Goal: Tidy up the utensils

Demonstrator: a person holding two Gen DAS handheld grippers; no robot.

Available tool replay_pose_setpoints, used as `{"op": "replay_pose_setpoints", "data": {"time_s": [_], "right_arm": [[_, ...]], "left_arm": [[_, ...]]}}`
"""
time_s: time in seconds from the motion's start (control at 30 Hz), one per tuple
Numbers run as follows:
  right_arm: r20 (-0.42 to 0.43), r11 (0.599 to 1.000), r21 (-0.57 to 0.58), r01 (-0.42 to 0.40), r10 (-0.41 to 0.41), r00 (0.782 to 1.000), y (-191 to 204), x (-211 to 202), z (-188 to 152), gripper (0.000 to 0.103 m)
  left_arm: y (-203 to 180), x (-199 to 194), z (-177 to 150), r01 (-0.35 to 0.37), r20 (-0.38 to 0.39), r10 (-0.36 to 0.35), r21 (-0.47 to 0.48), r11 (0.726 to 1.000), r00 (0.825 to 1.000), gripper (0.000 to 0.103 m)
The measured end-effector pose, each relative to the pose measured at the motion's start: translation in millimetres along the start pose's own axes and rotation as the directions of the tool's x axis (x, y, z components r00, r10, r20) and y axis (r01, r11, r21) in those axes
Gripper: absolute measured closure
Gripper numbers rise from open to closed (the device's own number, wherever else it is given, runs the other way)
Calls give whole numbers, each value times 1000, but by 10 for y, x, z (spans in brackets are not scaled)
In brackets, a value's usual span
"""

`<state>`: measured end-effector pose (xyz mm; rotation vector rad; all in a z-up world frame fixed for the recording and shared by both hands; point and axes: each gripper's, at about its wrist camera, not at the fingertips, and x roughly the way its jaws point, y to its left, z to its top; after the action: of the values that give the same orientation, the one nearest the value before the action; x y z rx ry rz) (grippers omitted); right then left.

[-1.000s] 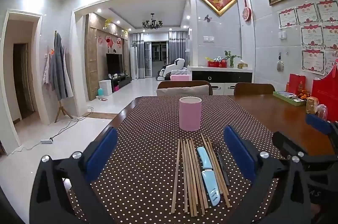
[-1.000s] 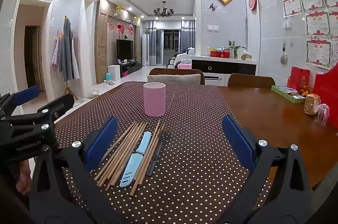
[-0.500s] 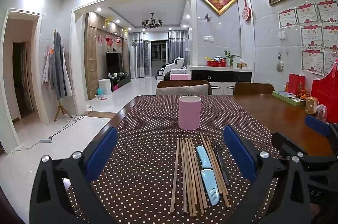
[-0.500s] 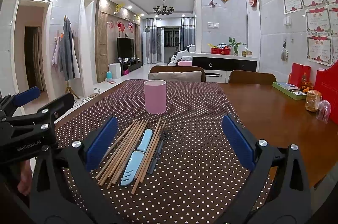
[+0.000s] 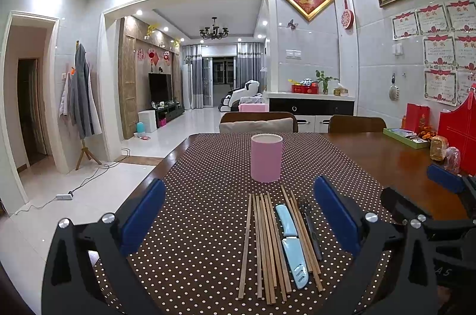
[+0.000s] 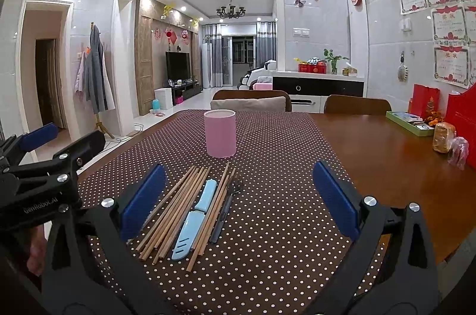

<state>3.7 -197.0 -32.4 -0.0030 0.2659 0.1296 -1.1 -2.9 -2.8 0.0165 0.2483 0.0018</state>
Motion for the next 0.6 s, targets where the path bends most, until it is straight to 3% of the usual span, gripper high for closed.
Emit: {"op": "replay_pose_setpoints", "data": {"time_s": [0.6], "right_arm": [[-2, 1000, 2, 0, 0, 1000, -4, 4, 3, 6]], "left_arm": [[-11, 32, -25, 0, -4, 0, 1, 1000, 1000, 5]]}}
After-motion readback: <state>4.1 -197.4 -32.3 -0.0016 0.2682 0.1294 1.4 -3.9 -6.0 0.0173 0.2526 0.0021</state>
